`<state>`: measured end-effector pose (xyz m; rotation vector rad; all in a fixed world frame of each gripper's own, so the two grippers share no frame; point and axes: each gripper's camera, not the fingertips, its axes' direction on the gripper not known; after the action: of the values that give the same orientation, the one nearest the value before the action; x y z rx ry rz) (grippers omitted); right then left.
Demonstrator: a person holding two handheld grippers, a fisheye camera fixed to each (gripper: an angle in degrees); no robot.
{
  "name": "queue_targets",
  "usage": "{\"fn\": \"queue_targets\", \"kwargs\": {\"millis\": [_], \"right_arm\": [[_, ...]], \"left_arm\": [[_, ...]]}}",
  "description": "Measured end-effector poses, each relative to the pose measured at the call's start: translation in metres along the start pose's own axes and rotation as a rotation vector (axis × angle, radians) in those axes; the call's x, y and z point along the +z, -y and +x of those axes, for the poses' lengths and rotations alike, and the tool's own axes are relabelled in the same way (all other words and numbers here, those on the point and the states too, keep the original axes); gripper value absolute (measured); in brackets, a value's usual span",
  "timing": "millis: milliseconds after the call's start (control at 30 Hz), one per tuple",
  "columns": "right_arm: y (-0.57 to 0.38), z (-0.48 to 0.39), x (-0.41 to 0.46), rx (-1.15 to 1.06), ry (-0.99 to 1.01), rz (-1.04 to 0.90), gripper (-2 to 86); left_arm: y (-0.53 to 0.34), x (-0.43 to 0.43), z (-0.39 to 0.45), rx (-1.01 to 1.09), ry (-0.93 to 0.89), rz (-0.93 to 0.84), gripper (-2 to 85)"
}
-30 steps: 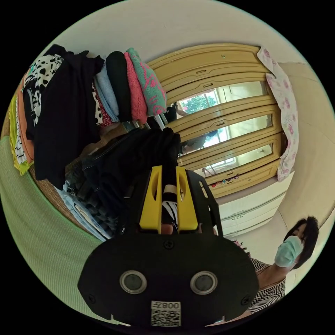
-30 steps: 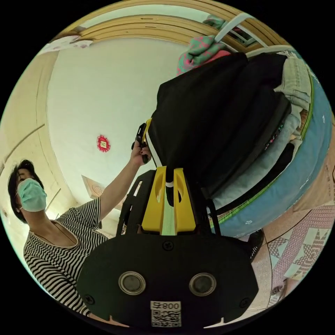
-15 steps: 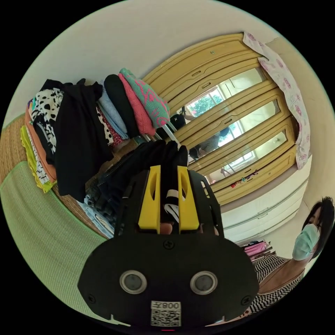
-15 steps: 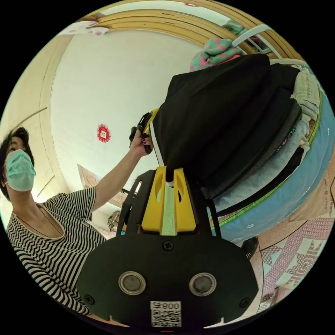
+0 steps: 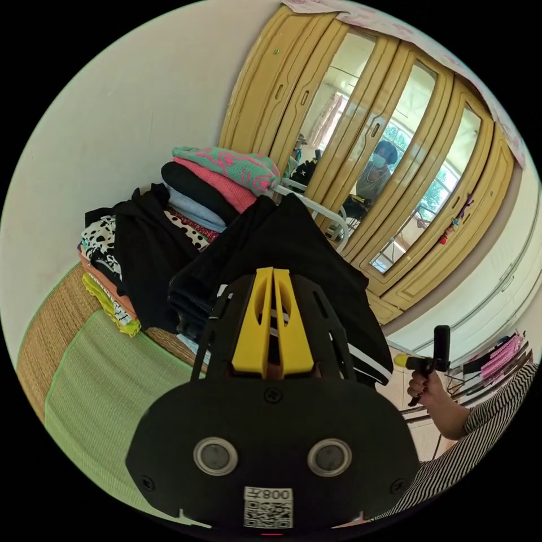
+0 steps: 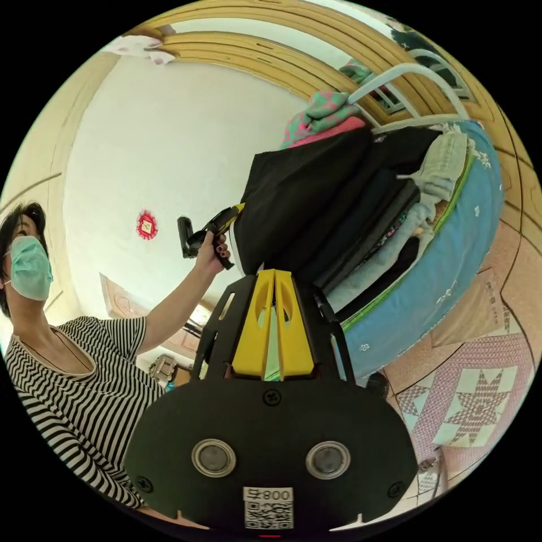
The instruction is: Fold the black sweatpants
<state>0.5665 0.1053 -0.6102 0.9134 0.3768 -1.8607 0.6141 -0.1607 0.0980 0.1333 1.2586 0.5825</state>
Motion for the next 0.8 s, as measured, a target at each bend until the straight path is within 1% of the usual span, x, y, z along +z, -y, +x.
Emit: {"fn": "queue_targets", "kwargs": {"millis": [33,67,133,200,267,333,367,400,467,500,533,633,700,733,767,800], "right_arm": [[0.007,-0.006,-0.002,-0.033,-0.013,0.010,0.2],[0.023,-0.022,-0.002,-0.113,-0.037,0.023,0.1],[0.055,-0.048,0.012,-0.241,-0.059,-0.007,0.1],[0.093,-0.085,0.046,-0.402,-0.137,-0.048,0.1],[0.118,-0.109,0.077,-0.482,-0.191,-0.116,0.1],[0.136,-0.124,0.110,-0.521,-0.273,-0.181,0.1],[0.142,-0.128,0.132,-0.540,-0.347,-0.218,0.1],[0.144,-0.127,0.157,-0.544,-0.431,-0.294,0.1],[0.137,-0.117,0.187,-0.531,-0.498,-0.403,0.1],[0.130,-0.117,0.185,-0.549,-0.484,-0.345,0.1],[0.128,-0.117,0.183,-0.549,-0.476,-0.331,0.1],[0.123,-0.119,0.170,-0.531,-0.449,-0.310,0.2],[0.125,-0.120,0.149,-0.501,-0.391,-0.330,0.3],[0.126,-0.120,0.141,-0.497,-0.358,-0.333,0.3],[0.126,-0.122,0.117,-0.519,-0.289,-0.289,0.4],[0.126,-0.121,0.084,-0.512,-0.265,-0.175,0.5]], "left_arm": [[0.000,0.003,0.000,0.007,-0.004,-0.002,0.1],[0.001,0.006,0.002,0.014,0.003,-0.003,0.1],[0.002,0.010,0.005,0.019,0.013,-0.007,0.0],[0.003,0.014,0.006,0.018,0.017,-0.011,0.0],[0.003,0.018,0.006,0.023,0.019,-0.017,0.0],[0.001,0.020,0.007,0.034,0.030,-0.017,0.0],[0.000,0.021,0.008,0.046,0.045,-0.014,0.0],[0.000,0.022,0.009,0.054,0.054,-0.013,0.0],[-0.004,0.026,0.013,0.072,0.109,-0.021,0.1],[-0.005,0.027,0.014,0.072,0.136,-0.027,0.1],[-0.008,0.027,0.014,0.076,0.165,-0.009,0.1],[-0.014,0.025,0.012,0.082,0.142,0.024,0.2],[-0.016,0.021,0.006,0.043,0.094,0.035,0.3],[-0.016,0.016,0.000,0.012,0.031,0.047,0.3],[-0.018,0.010,-0.006,-0.007,-0.042,0.063,0.4],[-0.020,0.006,-0.009,-0.014,-0.076,0.073,0.4]]}}
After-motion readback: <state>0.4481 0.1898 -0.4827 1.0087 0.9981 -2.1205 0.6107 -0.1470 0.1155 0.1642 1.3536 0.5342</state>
